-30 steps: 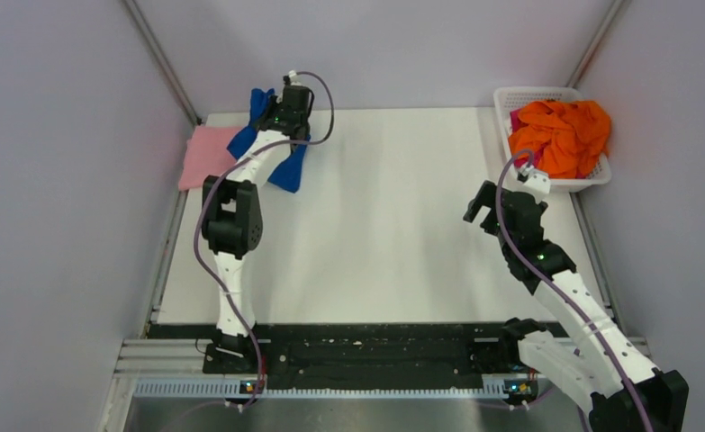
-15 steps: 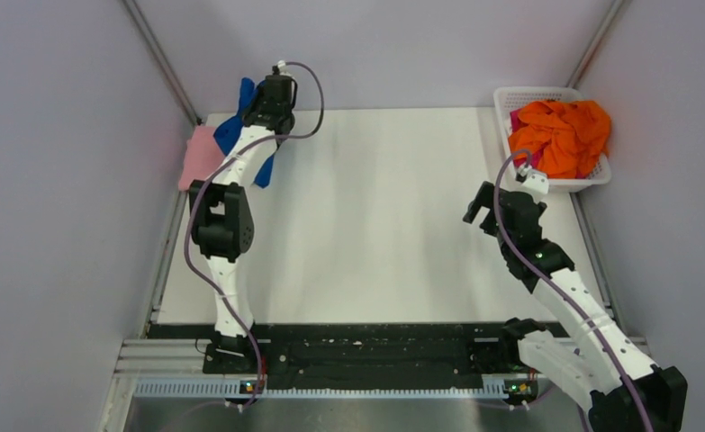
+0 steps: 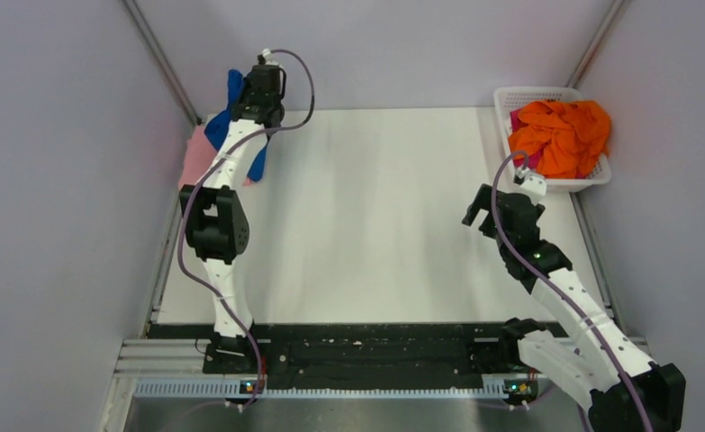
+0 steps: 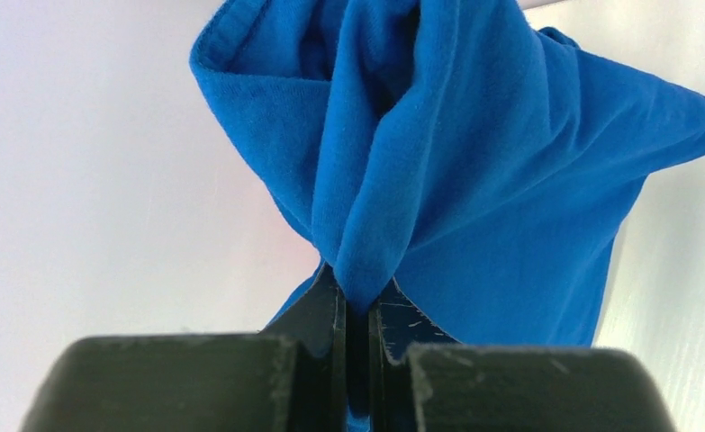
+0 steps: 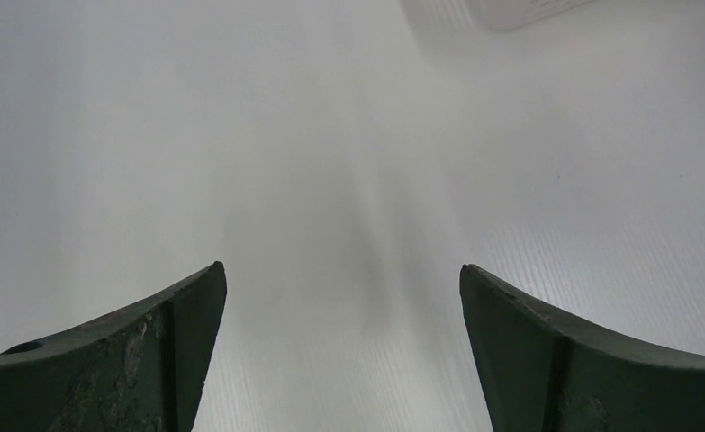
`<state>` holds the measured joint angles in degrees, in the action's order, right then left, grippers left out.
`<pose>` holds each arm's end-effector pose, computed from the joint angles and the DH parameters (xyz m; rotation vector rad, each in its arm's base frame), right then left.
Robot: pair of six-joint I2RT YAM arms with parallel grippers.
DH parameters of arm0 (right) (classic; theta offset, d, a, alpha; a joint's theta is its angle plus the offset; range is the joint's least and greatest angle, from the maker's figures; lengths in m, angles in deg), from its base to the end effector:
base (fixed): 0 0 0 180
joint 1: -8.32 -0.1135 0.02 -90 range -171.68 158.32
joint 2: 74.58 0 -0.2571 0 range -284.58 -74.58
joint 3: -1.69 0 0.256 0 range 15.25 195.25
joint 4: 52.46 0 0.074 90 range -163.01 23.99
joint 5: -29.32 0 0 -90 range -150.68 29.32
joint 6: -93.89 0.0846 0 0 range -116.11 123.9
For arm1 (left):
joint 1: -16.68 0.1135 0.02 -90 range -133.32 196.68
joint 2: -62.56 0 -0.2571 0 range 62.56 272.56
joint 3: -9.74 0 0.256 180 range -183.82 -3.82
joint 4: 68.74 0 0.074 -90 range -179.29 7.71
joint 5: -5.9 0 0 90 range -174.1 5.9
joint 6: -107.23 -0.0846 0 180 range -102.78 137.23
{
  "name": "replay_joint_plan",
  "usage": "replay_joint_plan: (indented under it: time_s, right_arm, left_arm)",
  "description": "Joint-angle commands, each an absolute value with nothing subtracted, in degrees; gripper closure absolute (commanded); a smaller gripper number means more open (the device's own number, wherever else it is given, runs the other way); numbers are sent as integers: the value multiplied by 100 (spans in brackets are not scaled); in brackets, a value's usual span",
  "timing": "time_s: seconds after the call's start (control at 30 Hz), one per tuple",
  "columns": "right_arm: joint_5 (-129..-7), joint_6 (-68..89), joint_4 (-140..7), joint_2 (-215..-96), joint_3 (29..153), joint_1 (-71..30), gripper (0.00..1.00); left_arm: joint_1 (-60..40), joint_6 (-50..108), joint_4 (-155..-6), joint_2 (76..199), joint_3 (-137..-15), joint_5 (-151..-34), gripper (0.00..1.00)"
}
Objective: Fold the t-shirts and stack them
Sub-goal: Put the neatly folded tshirt into the corner of the board with the left arm
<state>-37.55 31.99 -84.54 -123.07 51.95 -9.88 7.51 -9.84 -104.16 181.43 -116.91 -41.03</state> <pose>0.2351 0.0423 0.2373 0.4147 2.0120 0.0763 0.5207 -0.0255 0.3103 0.1671 2.0375 0.9623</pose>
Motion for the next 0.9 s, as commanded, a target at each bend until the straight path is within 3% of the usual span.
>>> replay_joint_plan:
  time_s: [0.0,0.4,0.87]
  right_arm:
    - [-3694,3201,-8253,-12334,5216,-970,1]
    - [-3585,3219,-8272,-12381,5209,-964,1]
    - [-3424,3239,-8429,-12644,5374,-967,1]
  left_arm:
    - [864,-788,-10415,17655,-11992,-4105,100]
    - [1269,-750,-10351,17954,-11913,-4459,100]
    - [2034,-784,-9914,19415,-12721,-4812,100]
